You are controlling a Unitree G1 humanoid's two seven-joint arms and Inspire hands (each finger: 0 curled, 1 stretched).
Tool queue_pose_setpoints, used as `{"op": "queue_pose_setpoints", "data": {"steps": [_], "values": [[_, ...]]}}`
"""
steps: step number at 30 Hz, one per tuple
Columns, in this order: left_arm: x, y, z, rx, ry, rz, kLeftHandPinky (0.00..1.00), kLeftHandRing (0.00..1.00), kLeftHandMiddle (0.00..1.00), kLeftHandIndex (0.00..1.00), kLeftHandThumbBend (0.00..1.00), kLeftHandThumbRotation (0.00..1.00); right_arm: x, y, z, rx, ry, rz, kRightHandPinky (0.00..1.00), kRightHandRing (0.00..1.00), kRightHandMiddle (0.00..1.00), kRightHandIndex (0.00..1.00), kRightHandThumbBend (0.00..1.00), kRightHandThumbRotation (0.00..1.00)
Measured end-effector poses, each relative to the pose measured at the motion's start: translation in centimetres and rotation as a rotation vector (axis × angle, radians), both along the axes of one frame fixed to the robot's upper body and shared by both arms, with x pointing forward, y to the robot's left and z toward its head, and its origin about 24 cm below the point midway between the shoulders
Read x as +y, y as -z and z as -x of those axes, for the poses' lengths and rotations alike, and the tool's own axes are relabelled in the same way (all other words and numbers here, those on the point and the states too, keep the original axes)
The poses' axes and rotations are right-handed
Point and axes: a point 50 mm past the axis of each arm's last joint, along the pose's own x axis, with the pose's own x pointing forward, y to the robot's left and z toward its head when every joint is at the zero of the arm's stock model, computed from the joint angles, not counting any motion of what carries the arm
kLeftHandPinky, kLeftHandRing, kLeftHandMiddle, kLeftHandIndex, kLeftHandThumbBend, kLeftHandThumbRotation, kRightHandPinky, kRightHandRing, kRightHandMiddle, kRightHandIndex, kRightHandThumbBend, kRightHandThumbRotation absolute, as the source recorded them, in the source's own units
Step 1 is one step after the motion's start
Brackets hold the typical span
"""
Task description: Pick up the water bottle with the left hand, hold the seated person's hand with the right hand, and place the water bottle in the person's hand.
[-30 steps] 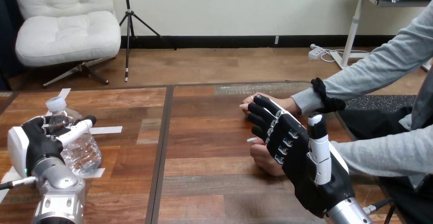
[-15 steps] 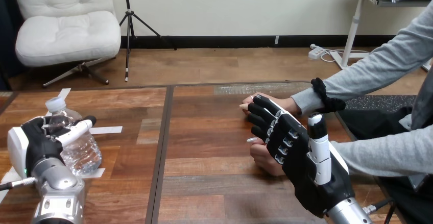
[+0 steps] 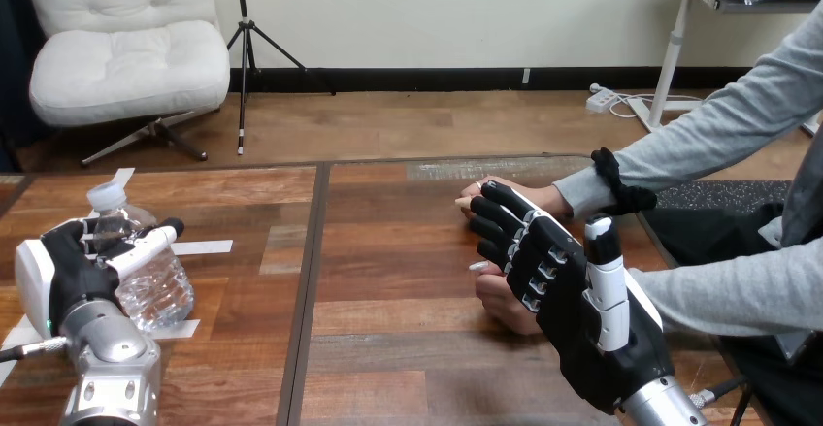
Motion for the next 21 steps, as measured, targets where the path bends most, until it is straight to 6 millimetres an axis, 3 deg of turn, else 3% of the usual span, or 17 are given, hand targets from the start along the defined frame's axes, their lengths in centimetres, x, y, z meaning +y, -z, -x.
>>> {"op": "queue_pose_setpoints", "data": {"steps": [21], "values": [[-0.46,-0.17,0.57,-0.083,0.082,-0.079,0.37,0.42,0.46,0.47,0.74,0.00,-0.01,0.02,-0.01,0.001,0.002,0.007,0.99,0.95,0.92,0.90,0.87,1.00]]}}
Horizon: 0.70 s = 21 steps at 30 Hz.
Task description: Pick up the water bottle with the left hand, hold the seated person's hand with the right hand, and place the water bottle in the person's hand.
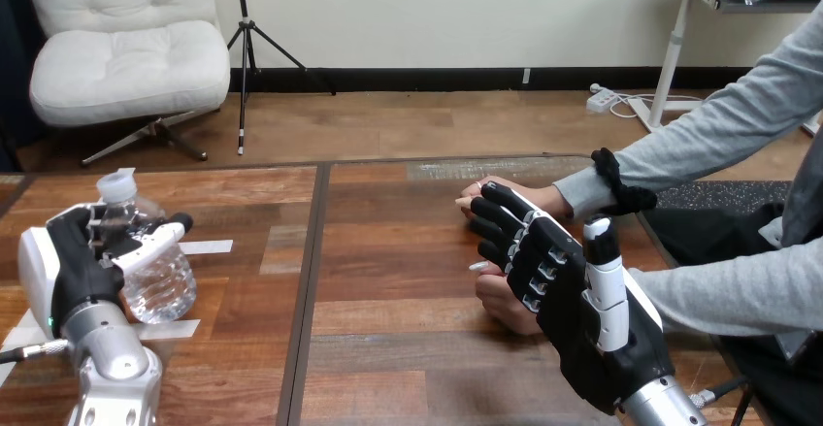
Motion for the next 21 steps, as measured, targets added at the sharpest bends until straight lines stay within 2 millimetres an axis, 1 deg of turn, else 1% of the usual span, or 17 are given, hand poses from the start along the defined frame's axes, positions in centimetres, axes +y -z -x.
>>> {"op": "queue_pose_setpoints", "data": {"steps": [21], "values": [[-0.68,-0.84,0.95,-0.078,0.104,-0.039,0.35,0.39,0.44,0.45,0.76,0.00,0.03,0.01,0.03,-0.002,-0.013,0.000,1.00,0.96,0.93,0.92,0.85,1.00]]}}
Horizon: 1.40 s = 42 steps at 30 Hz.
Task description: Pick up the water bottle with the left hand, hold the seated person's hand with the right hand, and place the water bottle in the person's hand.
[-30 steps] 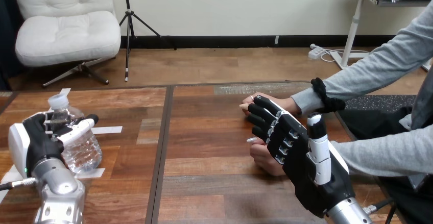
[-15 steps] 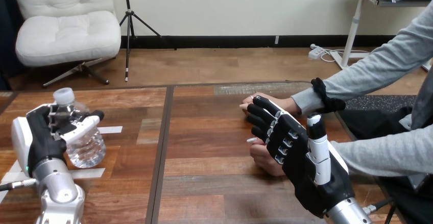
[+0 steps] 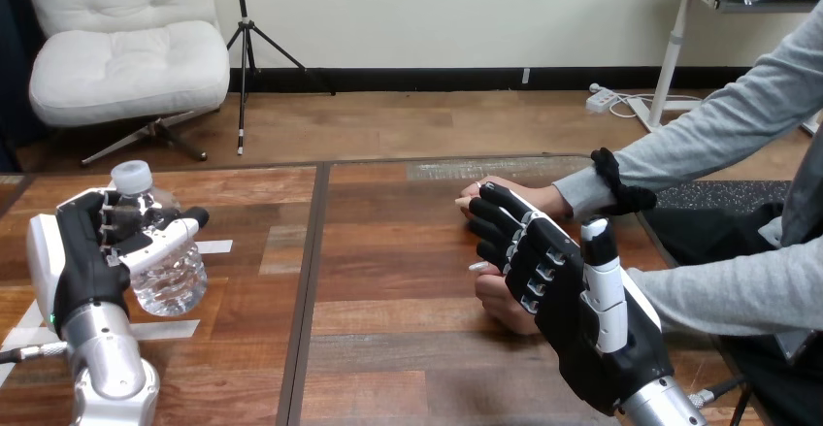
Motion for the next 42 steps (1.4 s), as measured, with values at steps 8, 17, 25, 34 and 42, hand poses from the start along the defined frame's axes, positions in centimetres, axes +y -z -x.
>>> {"op": "queue_pose_setpoints", "data": {"steps": [8,17,25,34,42], "values": [[-0.1,-0.3,0.6,-0.016,0.023,-0.005,0.35,0.40,0.44,0.45,0.75,0.00,0.0,0.0,0.0,0.000,-0.003,0.001,1.00,0.96,0.93,0.91,0.88,1.00],[-0.3,-0.5,1.4,-0.009,0.046,-0.008,0.35,0.39,0.43,0.44,0.75,0.00,-0.2,0.1,0.0,0.004,0.005,0.034,0.98,0.93,0.91,0.89,0.90,1.00],[-0.4,-0.6,2.1,0.000,0.078,-0.001,0.34,0.39,0.43,0.44,0.73,0.00,-0.9,0.3,-0.2,-0.023,0.003,0.169,0.84,0.87,0.86,0.85,0.91,0.98],[-0.9,-0.6,2.9,0.010,0.106,0.013,0.34,0.39,0.43,0.44,0.73,0.00,-2.5,0.5,-0.9,-0.072,0.018,0.359,0.81,0.85,0.85,0.84,0.77,0.95],[-1.5,-0.8,3.3,0.003,0.134,0.036,0.34,0.38,0.42,0.43,0.72,0.00,-4.4,0.3,-2.2,-0.117,0.051,0.496,0.81,0.84,0.85,0.83,0.78,0.95]]}}
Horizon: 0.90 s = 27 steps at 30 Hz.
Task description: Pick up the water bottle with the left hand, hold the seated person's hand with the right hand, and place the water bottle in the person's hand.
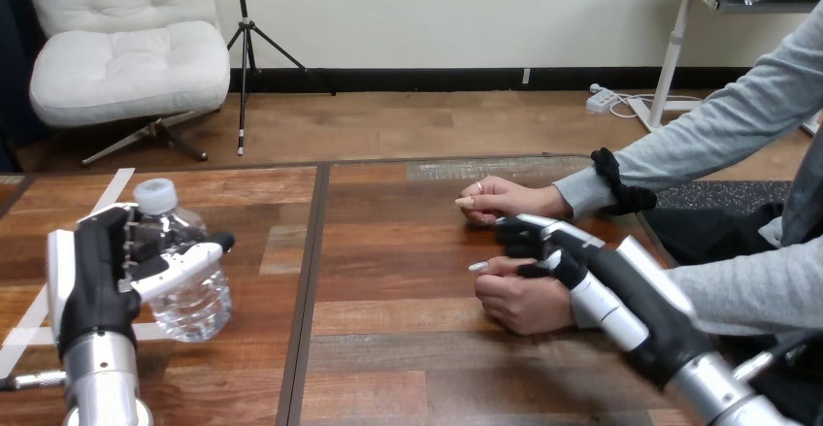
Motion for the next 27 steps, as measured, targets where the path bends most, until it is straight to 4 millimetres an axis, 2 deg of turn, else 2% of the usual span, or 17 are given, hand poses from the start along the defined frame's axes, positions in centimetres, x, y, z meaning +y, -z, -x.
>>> {"op": "queue_pose_setpoints", "data": {"steps": [10,22,27], "values": [[-0.7,-0.9,0.0,-0.034,0.030,0.013,0.33,0.38,0.42,0.43,0.72,0.00,-1.9,-1.0,-1.7,-0.069,0.042,0.116,0.80,0.85,0.85,0.84,0.77,0.94],[-1.3,-2.3,-0.2,-0.086,0.060,0.016,0.34,0.39,0.42,0.43,0.71,0.00,-3.3,-2.4,-3.8,-0.165,0.072,0.220,0.78,0.83,0.84,0.83,0.84,0.93],[-1.4,-2.7,-0.3,-0.104,0.068,0.012,0.34,0.38,0.42,0.43,0.72,0.00,-3.7,-2.7,-4.6,-0.197,0.090,0.246,0.75,0.81,0.83,0.82,0.91,0.94]]}}
